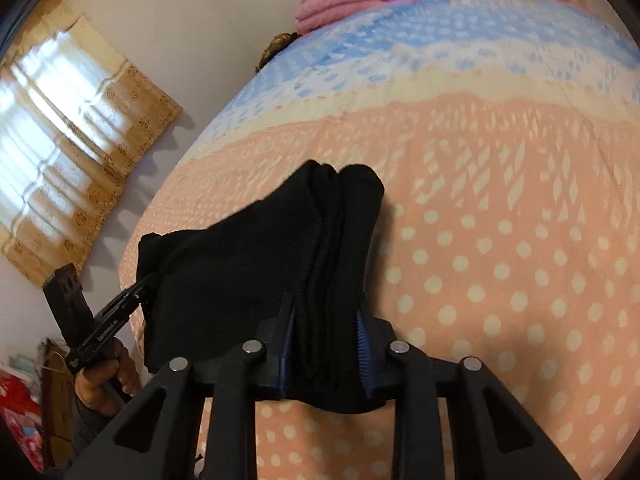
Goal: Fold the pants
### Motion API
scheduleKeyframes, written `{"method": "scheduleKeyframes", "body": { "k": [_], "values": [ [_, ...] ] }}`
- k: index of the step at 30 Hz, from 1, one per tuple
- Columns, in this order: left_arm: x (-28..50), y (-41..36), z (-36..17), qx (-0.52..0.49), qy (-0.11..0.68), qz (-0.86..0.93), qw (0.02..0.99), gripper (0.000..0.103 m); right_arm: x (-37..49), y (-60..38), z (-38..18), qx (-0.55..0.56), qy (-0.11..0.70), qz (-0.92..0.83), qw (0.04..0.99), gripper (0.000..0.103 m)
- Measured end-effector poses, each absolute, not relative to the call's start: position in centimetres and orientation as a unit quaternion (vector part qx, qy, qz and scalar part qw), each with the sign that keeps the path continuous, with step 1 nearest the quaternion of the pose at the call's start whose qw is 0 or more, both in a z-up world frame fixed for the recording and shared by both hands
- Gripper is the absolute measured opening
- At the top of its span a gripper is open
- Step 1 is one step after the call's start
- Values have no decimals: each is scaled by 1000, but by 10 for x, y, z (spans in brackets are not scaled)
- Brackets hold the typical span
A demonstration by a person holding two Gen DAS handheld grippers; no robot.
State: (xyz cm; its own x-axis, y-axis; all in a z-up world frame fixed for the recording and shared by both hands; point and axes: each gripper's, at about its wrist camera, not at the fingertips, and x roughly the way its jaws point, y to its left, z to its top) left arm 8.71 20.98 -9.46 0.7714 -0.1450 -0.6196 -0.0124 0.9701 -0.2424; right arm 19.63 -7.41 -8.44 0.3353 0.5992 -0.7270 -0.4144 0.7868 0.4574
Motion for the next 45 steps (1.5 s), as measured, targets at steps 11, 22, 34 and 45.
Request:
{"method": "scheduleKeyframes", "body": {
  "k": [11,22,34,45],
  "values": [
    [89,203,-107,-68,364,1,929,41,179,-54,-79,-37,415,229,880,50],
    [71,178,-110,-44,341,36,938,75,138,-32,-80,-103,395,302,862,46],
    [62,194,-107,-67,352,83,930,98,134,-54,-82,-76,398,289,867,41],
    [32,175,-84,-32,338,91,936,100,117,-75,-66,-47,380,206,901,55]
  ]
}}
